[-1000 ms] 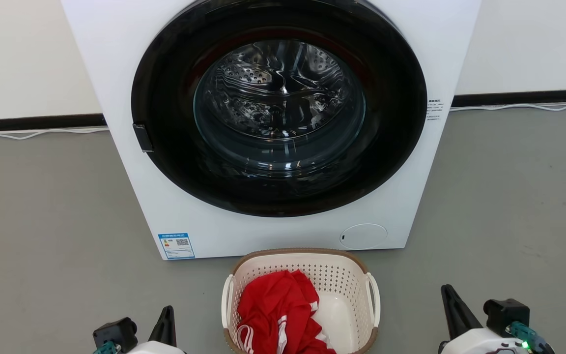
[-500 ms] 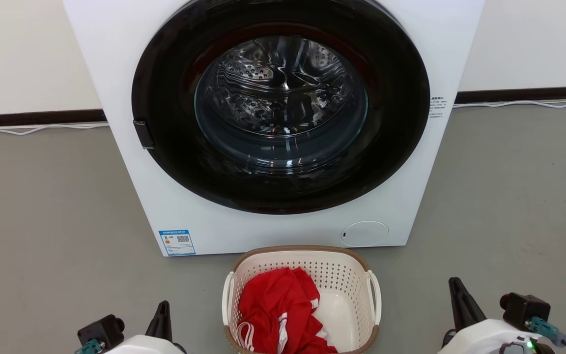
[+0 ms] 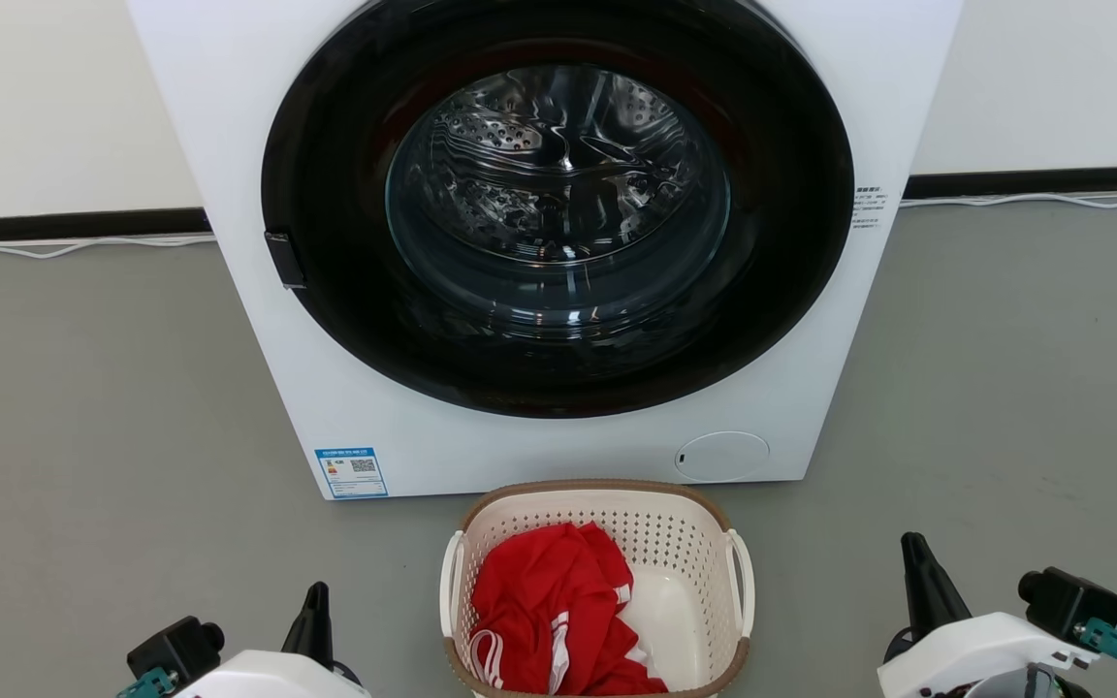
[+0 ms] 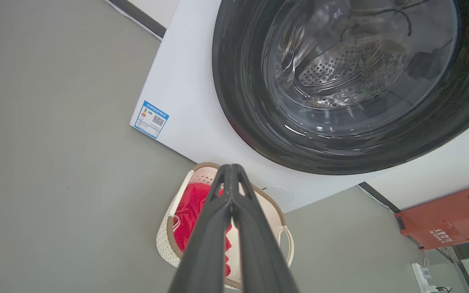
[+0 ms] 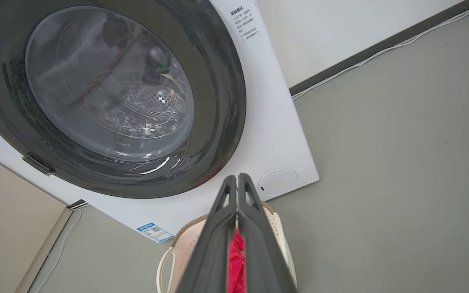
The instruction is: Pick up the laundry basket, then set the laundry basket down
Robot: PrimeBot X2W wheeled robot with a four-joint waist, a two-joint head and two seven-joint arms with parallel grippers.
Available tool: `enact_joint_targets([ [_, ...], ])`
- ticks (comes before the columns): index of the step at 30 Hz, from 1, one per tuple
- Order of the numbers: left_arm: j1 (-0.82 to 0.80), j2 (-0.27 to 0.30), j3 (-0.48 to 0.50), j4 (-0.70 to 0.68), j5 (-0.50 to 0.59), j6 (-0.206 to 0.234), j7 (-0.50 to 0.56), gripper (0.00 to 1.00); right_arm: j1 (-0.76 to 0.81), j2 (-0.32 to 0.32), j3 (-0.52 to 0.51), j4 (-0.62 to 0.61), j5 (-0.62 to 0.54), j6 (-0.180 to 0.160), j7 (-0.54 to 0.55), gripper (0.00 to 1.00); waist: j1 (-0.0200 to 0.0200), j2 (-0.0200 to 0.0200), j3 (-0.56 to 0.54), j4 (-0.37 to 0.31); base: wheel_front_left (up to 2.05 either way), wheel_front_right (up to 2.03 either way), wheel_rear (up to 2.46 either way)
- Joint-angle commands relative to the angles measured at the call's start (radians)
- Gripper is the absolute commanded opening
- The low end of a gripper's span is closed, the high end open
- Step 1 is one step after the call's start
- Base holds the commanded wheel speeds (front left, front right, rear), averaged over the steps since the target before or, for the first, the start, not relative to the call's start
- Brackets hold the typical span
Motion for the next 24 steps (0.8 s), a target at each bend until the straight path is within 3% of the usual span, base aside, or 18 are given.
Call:
enact_joint_targets([
  [1,-0.04,0.006,0.018,-0.035,-0.031,-0.013,0.005,0.0,-0.028,-0.004,0.003,-0.037,0.04,0.002,0.009,0.0,-0.0002,-0.0001,0.001,0.0,0.0,0.0,0.0],
  [24,-0.04,0.01,0.058,-0.097,-0.26,-0.042,0.072,0.0,-0.021,-0.004,-0.012,-0.105,0.333,0.004,0.075,0.0,-0.0002,-0.0001,0.014,0.007,0.0,0.0,0.0],
])
